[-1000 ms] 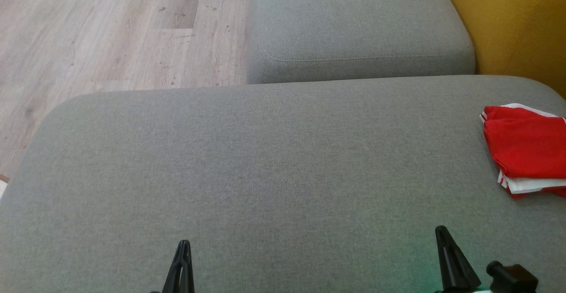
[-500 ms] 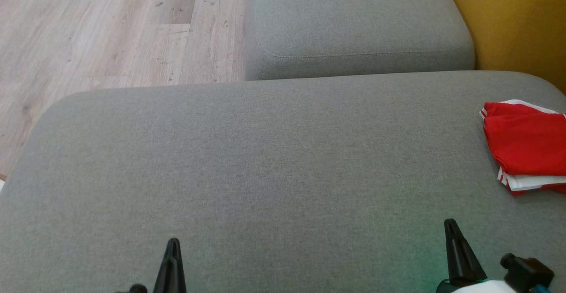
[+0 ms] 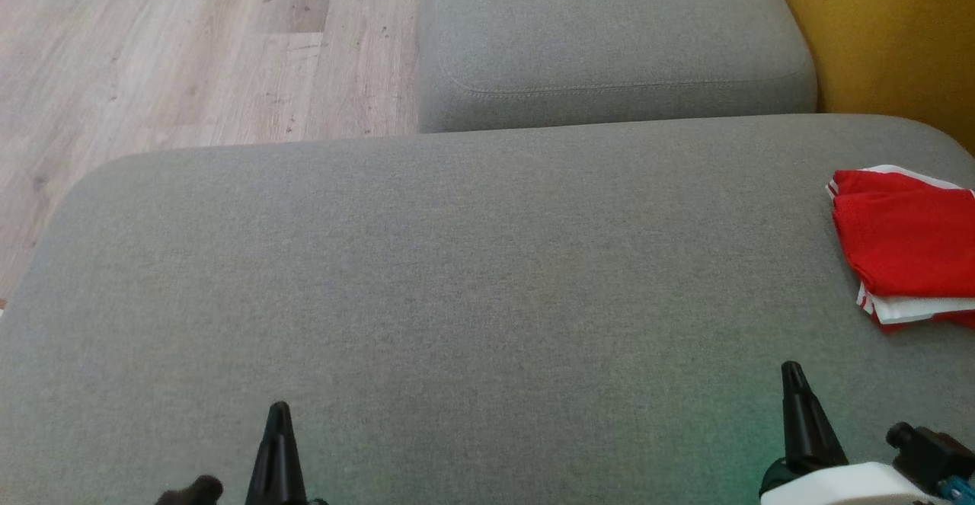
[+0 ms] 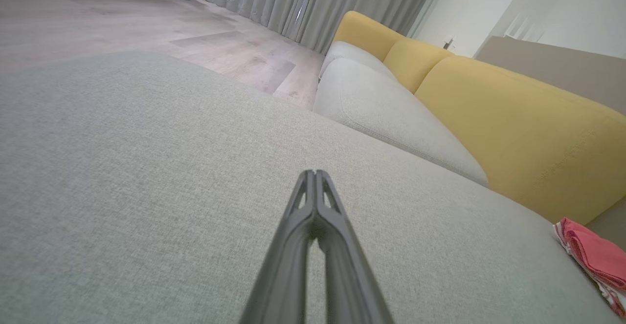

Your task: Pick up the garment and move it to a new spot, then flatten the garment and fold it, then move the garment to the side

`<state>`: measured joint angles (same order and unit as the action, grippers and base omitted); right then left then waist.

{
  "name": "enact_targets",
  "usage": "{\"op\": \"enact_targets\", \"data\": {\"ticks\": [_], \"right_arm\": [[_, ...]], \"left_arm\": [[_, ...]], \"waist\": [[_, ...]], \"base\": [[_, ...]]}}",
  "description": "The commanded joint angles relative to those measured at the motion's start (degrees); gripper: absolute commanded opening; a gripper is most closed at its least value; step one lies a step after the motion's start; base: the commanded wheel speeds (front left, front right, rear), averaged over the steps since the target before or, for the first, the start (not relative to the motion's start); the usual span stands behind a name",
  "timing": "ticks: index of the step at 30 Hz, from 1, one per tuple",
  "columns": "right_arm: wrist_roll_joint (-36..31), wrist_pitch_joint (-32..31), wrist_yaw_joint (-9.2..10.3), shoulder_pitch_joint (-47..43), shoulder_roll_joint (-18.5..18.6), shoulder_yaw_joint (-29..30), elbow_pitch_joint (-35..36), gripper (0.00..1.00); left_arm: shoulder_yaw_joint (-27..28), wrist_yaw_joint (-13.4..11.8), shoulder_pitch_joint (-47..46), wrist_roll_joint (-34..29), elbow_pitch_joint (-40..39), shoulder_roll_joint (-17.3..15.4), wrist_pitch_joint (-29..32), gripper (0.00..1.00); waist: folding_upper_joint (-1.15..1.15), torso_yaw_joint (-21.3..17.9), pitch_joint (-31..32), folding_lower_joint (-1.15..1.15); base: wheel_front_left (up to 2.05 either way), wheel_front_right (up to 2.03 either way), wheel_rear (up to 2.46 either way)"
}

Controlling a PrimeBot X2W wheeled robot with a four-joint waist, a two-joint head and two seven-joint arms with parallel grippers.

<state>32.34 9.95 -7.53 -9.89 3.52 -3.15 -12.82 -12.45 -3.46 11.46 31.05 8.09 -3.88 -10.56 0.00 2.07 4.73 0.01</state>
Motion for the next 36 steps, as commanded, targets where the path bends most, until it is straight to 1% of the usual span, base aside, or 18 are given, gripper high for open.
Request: {"op": "enact_targets", "data": {"ticks": [1,36], "right_arm": [[1.83,-0.48,0.0,2.92,0.71,0.19,1.55,0.0],[24.53,-5.76,0.02,7.8,0.87,2.84,0.57,0.0]], "left_arm": [[1.54,0.49,-3.3,1.71,-1.47,-0.58,0.39,0.0],[6.75,4.44,-8.57,25.32,1.15,-0.98,5.56,0.0]], "waist": [[0.0,-0.03,-0.07,-0.01],[0.0,-0.8,-1.91,-0.01]], "base": [[0.0,0.0,0.0],[0.0,0.0,0.0]]}}
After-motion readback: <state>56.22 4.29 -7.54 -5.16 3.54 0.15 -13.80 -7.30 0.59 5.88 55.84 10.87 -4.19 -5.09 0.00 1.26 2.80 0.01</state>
